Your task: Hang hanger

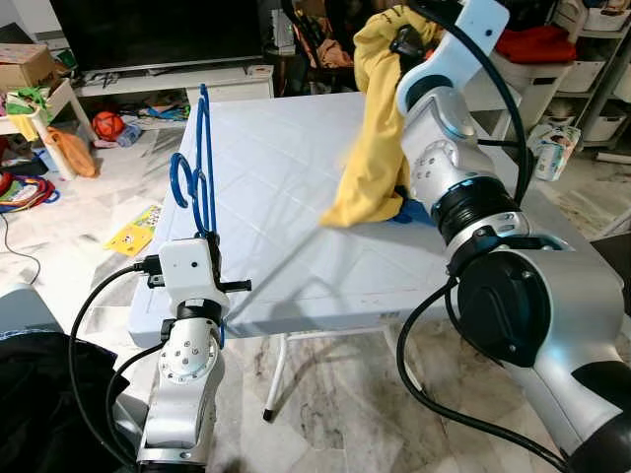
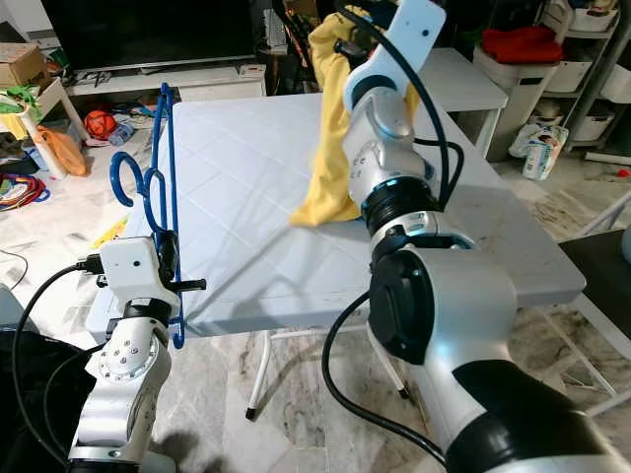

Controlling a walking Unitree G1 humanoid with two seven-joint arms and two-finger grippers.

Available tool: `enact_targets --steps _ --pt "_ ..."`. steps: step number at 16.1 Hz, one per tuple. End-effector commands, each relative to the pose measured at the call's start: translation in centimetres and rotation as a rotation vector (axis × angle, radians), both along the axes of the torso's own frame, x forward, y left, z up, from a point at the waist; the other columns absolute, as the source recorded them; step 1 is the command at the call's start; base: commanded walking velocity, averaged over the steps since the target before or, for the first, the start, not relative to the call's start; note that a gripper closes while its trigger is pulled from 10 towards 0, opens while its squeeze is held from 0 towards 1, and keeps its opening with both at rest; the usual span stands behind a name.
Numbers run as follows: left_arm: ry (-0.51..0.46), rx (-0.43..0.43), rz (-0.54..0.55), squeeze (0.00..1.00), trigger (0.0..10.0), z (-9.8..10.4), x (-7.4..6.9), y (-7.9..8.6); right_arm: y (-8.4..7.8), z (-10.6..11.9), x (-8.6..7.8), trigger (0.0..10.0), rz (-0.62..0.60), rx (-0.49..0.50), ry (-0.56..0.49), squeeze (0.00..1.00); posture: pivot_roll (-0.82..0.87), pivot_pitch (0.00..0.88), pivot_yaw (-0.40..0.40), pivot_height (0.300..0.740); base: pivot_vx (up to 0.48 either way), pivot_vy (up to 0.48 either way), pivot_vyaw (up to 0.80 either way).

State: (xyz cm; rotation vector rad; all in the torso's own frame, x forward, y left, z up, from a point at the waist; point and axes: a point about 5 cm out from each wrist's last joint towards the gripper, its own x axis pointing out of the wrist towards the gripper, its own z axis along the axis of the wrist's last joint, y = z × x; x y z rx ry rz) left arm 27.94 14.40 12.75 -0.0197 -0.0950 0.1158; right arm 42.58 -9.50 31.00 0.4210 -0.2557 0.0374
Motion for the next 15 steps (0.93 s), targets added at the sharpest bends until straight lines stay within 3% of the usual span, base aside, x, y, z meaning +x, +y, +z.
enact_targets --steps 1,11,12,13,14,15 --pt "0.039 0.010 0.015 0.00 10.0 -0.8 0.0 0.4 0.1 1.1 -0.1 0.0 -0.009 -0.008 -0.038 0.00 -0.03 0.000 -0.018 0.740 0.000 0.000 0.00" --pt "0.039 0.010 0.015 0.00 10.0 -0.8 0.0 0.4 0.1 1.1 -0.1 0.0 -0.009 -0.008 -0.038 0.00 -0.03 0.000 -0.018 0.740 0.000 0.000 0.00" --pt "0.045 0.008 -0.006 0.00 10.0 -0.9 0.1 -0.1 -1.9 -4.9 0.0 10.0 0.011 -0.231 0.099 1.00 -0.06 0.000 0.016 0.740 0.000 0.000 0.00" --pt "0.051 0.005 -0.036 0.00 10.0 -1.0 0.3 -0.6 -4.2 -12.7 -1.3 10.0 0.107 -0.460 0.307 0.00 -0.06 0.000 0.017 0.740 0.000 0.000 0.00" --pt "0.052 0.005 -0.042 0.00 10.0 -1.0 0.3 -0.7 -4.5 -14.5 -1.9 10.0 0.149 -0.481 0.362 0.00 -0.06 0.000 0.016 0.740 0.000 0.000 0.00" --pt "0.051 0.007 -0.041 0.00 10.0 -1.0 0.3 -0.6 -4.2 -14.7 -2.0 10.0 0.168 -0.515 0.352 0.00 -0.06 0.000 0.015 0.740 0.000 0.000 0.00"
